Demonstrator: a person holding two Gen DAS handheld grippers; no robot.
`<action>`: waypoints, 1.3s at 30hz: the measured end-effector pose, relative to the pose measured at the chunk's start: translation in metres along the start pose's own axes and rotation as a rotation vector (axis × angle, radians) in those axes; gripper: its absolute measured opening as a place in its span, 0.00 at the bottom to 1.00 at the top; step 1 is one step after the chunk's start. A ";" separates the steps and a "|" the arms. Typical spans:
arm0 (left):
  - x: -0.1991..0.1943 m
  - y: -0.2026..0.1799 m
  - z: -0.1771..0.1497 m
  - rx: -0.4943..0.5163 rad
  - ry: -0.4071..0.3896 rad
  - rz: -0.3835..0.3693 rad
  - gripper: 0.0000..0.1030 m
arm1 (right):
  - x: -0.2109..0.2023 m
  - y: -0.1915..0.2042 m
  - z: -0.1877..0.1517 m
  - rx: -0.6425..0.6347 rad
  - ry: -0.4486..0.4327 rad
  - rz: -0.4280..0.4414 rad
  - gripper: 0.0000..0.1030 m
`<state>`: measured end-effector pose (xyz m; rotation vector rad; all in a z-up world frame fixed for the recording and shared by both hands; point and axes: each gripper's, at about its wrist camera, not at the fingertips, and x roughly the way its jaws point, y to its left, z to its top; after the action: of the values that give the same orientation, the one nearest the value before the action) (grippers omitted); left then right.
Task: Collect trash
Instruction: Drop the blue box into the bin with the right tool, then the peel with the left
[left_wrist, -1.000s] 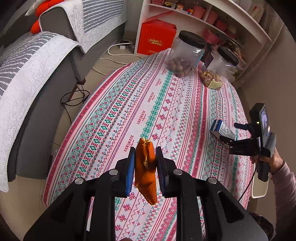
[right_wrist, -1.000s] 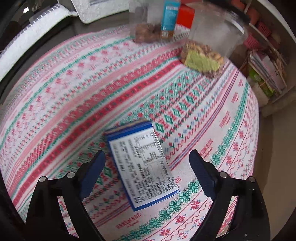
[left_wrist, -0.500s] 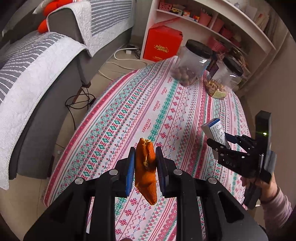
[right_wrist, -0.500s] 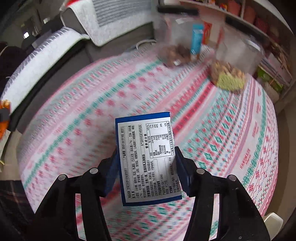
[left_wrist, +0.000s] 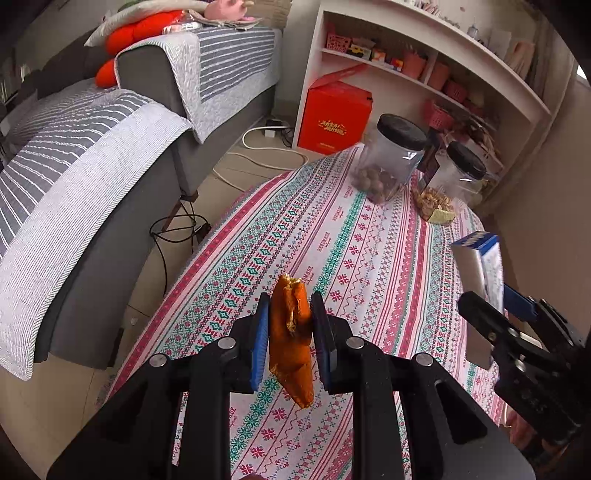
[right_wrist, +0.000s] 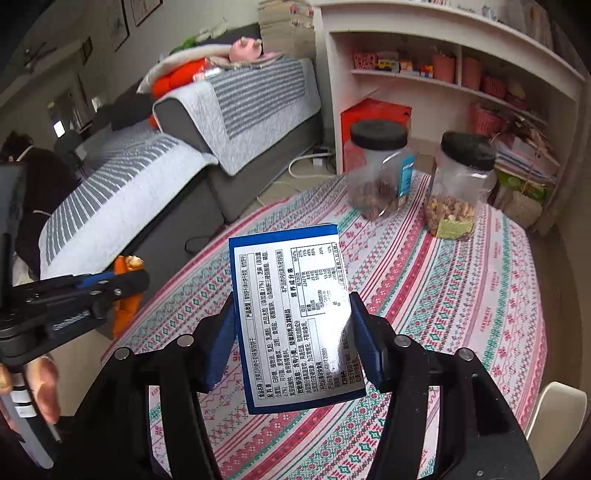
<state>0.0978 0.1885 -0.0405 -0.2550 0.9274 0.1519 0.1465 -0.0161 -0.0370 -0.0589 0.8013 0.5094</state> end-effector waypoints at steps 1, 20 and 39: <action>-0.002 -0.001 -0.001 0.001 -0.004 0.000 0.22 | -0.009 0.001 -0.002 0.015 -0.016 0.000 0.54; -0.001 -0.030 -0.019 -0.013 0.028 -0.085 0.22 | -0.063 -0.040 -0.031 0.104 -0.169 -0.115 0.54; -0.031 -0.096 -0.025 0.064 -0.101 -0.198 0.22 | -0.150 -0.089 -0.063 0.174 -0.363 -0.379 0.55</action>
<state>0.0833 0.0887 -0.0157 -0.2757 0.8002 -0.0473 0.0580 -0.1718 0.0116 0.0422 0.4597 0.0835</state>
